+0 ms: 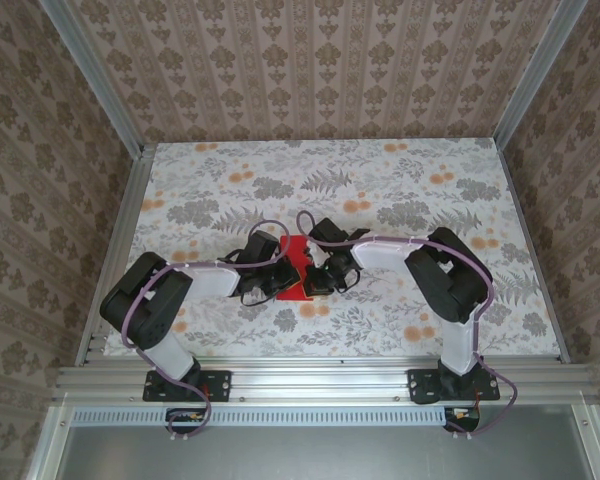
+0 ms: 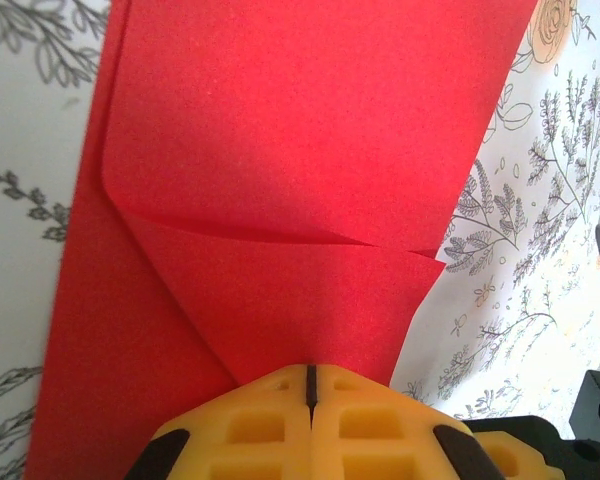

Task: Fold a paper plane with a square sheet of paper (pick it up from the middle)
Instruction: Fold the triangle a second time at the center of the table.

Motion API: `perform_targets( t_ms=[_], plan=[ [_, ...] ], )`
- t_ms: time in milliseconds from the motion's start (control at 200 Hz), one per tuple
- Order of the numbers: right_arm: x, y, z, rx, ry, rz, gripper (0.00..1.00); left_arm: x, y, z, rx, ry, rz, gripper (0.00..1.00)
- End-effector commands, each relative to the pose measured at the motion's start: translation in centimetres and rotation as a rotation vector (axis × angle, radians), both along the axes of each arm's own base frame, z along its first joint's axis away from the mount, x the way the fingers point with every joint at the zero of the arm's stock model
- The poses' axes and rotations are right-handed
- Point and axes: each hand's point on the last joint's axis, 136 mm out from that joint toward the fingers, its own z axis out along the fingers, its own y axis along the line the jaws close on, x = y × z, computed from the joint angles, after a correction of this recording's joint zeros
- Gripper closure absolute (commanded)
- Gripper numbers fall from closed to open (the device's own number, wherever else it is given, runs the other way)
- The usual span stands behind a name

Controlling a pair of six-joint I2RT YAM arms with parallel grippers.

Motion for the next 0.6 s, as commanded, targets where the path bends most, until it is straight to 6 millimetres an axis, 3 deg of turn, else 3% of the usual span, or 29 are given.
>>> perform_targets(
  t_ms=[0, 165, 430, 595],
  plan=[
    [-1.4, -1.7, -2.5, -0.055, 0.066, -0.025, 0.95, -1.7, 2.0, -3.3, 0.119, 0.094, 0.024, 0.97],
    [-3.0, -2.8, -3.1, -0.042, 0.114, -0.039, 0.95, -1.7, 2.1, -3.3, 0.121, 0.093, 0.024, 0.97],
    [-4.3, -3.8, -1.6, -0.029, 0.12, -0.026, 0.95, -1.7, 2.1, -3.4, 0.125, 0.093, 0.023, 0.97],
    [-3.6, -3.1, 0.7, 0.017, 0.074, -0.012, 0.95, -1.7, 2.0, -3.3, 0.125, 0.094, 0.016, 0.97]
  ],
)
